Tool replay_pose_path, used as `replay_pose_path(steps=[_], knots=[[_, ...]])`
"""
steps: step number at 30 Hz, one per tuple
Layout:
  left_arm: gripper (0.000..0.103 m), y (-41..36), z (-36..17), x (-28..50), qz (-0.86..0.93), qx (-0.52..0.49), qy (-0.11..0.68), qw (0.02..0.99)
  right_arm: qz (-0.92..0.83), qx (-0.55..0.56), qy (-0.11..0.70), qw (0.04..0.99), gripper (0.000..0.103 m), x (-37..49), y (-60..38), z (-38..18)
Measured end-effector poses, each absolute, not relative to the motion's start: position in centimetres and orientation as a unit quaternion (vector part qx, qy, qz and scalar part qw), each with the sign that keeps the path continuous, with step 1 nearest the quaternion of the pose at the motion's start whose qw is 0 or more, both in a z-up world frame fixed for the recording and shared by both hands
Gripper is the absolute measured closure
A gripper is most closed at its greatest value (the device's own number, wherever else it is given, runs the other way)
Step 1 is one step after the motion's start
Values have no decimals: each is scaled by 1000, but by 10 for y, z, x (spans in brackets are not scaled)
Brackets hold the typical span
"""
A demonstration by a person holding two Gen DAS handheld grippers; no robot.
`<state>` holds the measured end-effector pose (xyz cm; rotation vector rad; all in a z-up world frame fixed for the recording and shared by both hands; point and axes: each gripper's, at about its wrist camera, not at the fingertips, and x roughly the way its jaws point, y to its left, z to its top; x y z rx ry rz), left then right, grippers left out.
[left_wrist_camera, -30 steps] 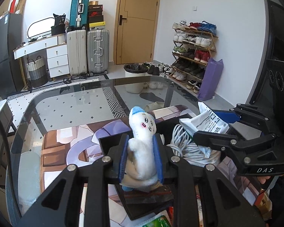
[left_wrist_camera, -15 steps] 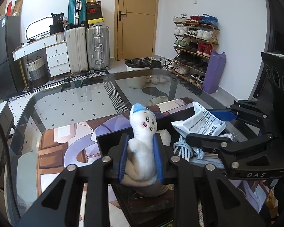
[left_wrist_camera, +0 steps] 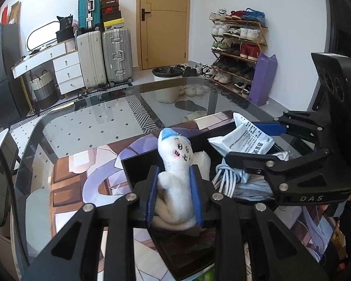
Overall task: Organize soft objects
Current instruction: 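Carry the plush toy and white packet over the black box and lower them in, then open both grippers and withdraw them from the black box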
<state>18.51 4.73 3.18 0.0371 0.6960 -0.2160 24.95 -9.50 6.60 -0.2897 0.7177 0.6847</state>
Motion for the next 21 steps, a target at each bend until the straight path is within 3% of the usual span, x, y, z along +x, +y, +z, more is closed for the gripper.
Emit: replay_pose_path(steps=[4, 5, 9, 11, 14, 16, 18, 21], knots=[[71, 45, 32, 183, -108, 30, 344, 932, 336, -149, 326, 871, 34, 244, -97, 68], [64, 44, 31, 183, -108, 33, 348, 931, 338, -148, 322, 872, 31, 241, -98, 69], [51, 43, 34, 177, -117, 29, 346, 931, 336, -142, 313, 877, 25, 235, -105, 75], [48, 43, 36, 172, -120, 27, 343, 931, 332, -138, 309, 880, 14, 230, -110, 79], [44, 44, 40, 164, -117, 24, 340, 933, 327, -133, 302, 886, 7, 222, -117, 82], [33, 45, 43, 158, -115, 17, 336, 934, 320, -127, 299, 890, 3, 217, -123, 83], [5, 49, 45, 150, -101, 5, 328, 939, 318, -113, 300, 892, 1, 213, -129, 83], [1, 56, 48, 141, -92, -12, 319, 943, 312, -101, 303, 895, 1, 207, -136, 82]])
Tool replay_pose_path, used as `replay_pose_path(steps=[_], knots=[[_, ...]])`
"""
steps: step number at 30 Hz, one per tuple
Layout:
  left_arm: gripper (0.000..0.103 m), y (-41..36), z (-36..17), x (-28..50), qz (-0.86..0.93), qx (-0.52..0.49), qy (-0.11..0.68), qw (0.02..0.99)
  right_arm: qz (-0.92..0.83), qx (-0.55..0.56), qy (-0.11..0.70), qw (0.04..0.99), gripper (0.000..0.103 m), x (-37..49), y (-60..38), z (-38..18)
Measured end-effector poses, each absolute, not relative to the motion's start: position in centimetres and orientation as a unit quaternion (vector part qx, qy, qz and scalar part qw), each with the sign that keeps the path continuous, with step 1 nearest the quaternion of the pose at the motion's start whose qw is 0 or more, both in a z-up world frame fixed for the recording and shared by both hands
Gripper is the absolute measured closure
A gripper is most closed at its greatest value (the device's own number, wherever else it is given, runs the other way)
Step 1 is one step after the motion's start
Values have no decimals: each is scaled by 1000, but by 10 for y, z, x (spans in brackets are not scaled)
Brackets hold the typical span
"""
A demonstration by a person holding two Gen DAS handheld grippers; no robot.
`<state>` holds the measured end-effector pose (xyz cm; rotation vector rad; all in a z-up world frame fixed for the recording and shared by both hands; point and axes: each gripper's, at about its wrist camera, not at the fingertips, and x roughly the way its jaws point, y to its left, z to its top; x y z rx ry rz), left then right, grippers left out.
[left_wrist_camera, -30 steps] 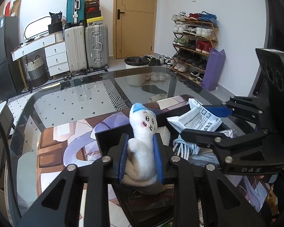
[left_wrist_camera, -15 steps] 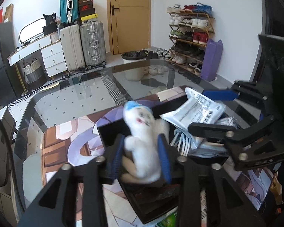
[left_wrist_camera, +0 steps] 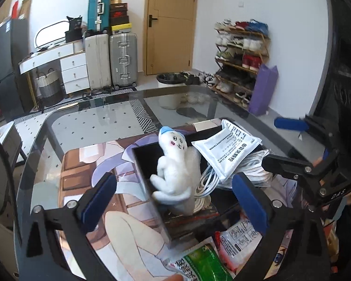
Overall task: Organize soft objects
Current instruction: 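Open both grippers and withdraw them from the black box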
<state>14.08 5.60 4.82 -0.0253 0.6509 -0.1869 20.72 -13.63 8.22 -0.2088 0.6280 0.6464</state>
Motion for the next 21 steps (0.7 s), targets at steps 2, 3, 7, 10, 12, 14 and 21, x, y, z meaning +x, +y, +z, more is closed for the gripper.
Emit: replay_pose_path(steps=[2, 3, 7, 10, 12, 14, 21], knots=[[0, 58, 47, 136, -79, -13, 317, 945, 311, -94, 305, 895, 1, 201, -140, 81], [0, 59, 46, 133, -72, -11, 315, 946, 312, -90, 306, 895, 1, 198, -143, 80], [0, 66, 40, 125, -51, -23, 318, 946, 312, -81, 314, 893, 1, 187, -147, 77], [0, 69, 36, 115, -44, -31, 316, 947, 310, -75, 323, 891, 1, 181, -149, 74], [0, 70, 33, 110, -37, -28, 317, 947, 310, -67, 328, 890, 1, 178, -150, 73], [0, 71, 30, 105, -29, -27, 318, 947, 311, -64, 336, 887, 1, 175, -149, 70], [0, 74, 23, 88, -13, -21, 326, 945, 314, -72, 355, 877, 1, 163, -144, 63]])
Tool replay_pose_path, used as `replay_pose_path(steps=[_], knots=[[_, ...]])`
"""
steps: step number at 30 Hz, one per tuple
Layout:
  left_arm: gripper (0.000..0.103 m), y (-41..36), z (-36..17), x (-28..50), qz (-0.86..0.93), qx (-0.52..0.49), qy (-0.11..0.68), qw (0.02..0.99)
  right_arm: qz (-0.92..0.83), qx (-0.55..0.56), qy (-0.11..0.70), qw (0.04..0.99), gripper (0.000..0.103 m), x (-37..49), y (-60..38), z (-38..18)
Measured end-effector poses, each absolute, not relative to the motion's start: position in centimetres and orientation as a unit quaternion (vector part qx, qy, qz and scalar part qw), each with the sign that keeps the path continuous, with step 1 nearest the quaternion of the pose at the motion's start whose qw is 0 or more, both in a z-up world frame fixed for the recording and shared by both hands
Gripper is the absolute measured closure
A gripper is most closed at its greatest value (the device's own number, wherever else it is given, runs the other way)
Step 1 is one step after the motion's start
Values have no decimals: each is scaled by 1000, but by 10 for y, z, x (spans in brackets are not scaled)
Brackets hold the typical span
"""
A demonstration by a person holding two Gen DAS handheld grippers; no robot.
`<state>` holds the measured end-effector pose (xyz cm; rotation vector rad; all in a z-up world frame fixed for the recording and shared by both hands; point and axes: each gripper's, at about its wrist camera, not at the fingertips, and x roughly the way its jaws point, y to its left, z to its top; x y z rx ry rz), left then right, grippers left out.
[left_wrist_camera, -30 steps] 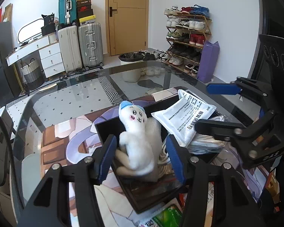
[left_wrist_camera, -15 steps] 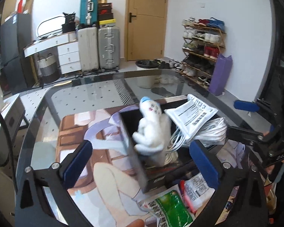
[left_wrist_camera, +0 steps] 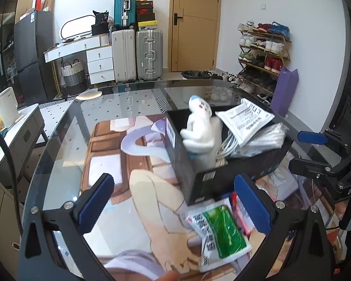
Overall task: Organize soft objects
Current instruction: 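Open both grippers and withdraw them from the black box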
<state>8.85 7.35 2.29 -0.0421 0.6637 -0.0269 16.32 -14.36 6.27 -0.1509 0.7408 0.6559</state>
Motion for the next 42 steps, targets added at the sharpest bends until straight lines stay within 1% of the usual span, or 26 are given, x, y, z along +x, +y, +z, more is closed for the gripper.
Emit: replay_pose_path(steps=[10, 22, 42], knots=[[0, 66, 14, 83, -6, -2, 340, 940, 334, -90, 394, 852, 1, 156, -121, 42], [0, 67, 4, 85, -12, 10, 366, 931, 341, -105, 421, 834, 1, 154, -102, 20], [0, 53, -8, 85, -35, 36, 390, 919, 316, -94, 452, 829, 1, 170, -129, 19]])
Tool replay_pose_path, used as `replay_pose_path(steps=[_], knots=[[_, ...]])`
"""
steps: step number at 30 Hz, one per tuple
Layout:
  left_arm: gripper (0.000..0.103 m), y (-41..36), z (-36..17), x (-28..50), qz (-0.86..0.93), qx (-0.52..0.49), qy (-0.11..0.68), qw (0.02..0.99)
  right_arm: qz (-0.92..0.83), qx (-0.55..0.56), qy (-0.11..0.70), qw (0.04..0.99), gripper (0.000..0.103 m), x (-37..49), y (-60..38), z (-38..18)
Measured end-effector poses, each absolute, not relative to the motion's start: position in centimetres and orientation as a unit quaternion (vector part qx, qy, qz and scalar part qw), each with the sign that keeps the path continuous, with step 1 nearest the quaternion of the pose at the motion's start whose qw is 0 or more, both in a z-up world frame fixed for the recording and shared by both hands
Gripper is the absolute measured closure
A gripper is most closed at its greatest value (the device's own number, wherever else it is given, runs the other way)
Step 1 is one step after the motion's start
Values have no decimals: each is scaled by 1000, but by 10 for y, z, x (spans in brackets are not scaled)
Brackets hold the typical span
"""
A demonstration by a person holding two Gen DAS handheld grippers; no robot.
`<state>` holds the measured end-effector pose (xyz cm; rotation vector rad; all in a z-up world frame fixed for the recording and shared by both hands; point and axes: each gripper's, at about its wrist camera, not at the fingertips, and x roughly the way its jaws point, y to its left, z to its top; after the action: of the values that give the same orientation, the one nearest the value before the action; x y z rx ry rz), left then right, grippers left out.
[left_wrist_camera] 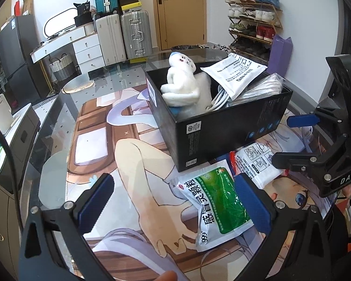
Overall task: Organize soft objects
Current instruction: 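Open both grippers and withdraw them from the black box, then grasp the green-and-white packet with the left gripper while the right grasps the red-edged white packet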
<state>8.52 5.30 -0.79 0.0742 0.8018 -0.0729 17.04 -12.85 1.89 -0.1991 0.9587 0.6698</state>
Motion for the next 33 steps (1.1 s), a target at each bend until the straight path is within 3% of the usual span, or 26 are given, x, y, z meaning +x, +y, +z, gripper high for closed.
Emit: replay_pose_path(steps=[16, 33], knots=[[0, 77, 2, 84, -17, 17, 386, 922, 334, -110, 448, 822, 1, 147, -89, 8], [0, 44, -7, 83, -73, 38, 416, 906, 348, -138, 445, 814, 1, 152, -113, 18]])
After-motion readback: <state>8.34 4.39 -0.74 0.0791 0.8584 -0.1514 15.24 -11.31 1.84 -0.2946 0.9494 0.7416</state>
